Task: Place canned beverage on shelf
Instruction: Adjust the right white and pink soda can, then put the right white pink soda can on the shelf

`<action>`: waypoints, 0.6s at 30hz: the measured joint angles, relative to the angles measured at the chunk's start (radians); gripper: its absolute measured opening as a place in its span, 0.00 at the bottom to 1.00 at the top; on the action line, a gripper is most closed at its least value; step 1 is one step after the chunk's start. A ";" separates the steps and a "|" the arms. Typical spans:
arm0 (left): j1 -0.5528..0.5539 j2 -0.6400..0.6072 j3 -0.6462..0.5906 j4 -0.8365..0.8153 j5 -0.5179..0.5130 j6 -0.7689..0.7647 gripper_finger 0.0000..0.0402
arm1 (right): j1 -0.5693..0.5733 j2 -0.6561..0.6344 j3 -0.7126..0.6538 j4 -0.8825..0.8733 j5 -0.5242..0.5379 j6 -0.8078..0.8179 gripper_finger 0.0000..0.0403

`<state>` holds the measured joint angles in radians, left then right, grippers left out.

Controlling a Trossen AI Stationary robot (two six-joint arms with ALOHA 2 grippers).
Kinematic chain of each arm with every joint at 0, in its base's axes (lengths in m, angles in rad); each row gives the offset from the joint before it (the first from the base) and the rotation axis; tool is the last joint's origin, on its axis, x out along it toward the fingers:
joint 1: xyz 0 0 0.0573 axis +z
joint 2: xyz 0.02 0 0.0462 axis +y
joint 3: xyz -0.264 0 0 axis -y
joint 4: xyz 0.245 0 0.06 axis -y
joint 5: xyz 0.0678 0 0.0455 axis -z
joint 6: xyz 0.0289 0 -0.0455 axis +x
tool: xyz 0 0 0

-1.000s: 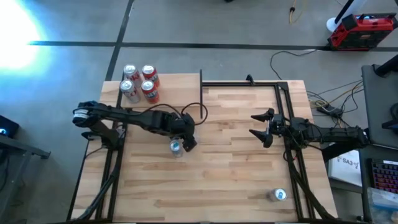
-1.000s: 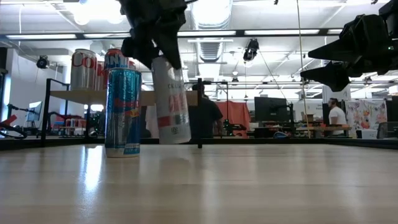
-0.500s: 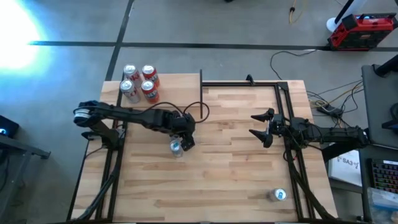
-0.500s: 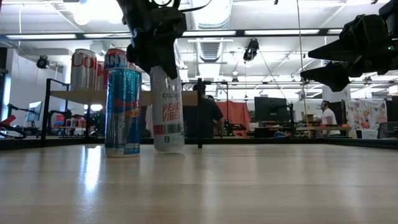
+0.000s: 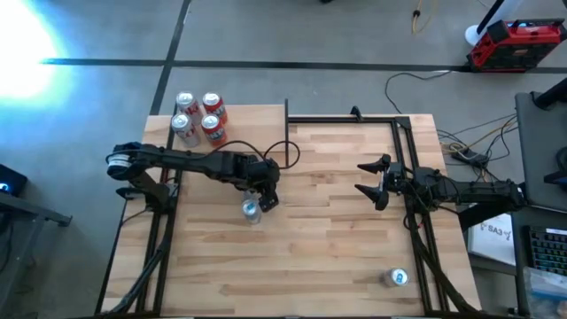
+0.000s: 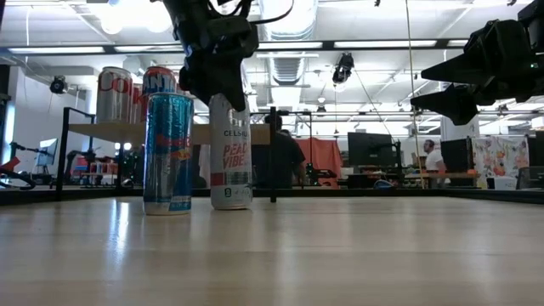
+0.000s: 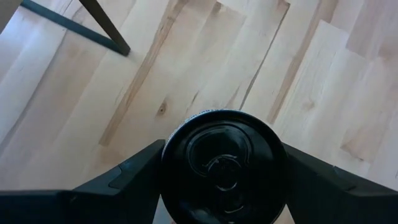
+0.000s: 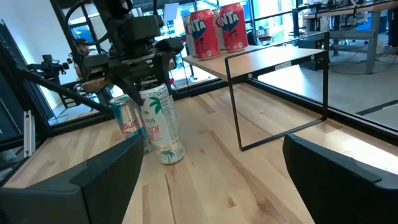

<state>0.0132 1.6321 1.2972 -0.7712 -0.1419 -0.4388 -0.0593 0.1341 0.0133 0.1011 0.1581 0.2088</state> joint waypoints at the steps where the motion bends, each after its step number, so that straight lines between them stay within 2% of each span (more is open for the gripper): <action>1: 0.000 0.000 0.001 -0.001 0.003 -0.004 0.65 | 0.000 0.000 0.000 0.000 0.000 0.000 0.91; 6: 0.000 0.004 0.015 -0.010 0.009 -0.008 0.71 | 0.000 0.000 0.000 0.000 0.000 0.000 0.91; 15: 0.000 0.004 0.047 -0.015 -0.004 -0.022 0.95 | 0.000 0.000 0.000 0.000 0.000 0.000 0.91; 18: 0.000 0.004 0.076 -0.036 -0.026 -0.051 0.98 | 0.000 0.000 0.000 0.000 0.000 0.000 0.91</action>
<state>0.0132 1.6360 1.3736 -0.8071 -0.1683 -0.4897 -0.0595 0.1341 0.0135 0.1012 0.1581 0.2088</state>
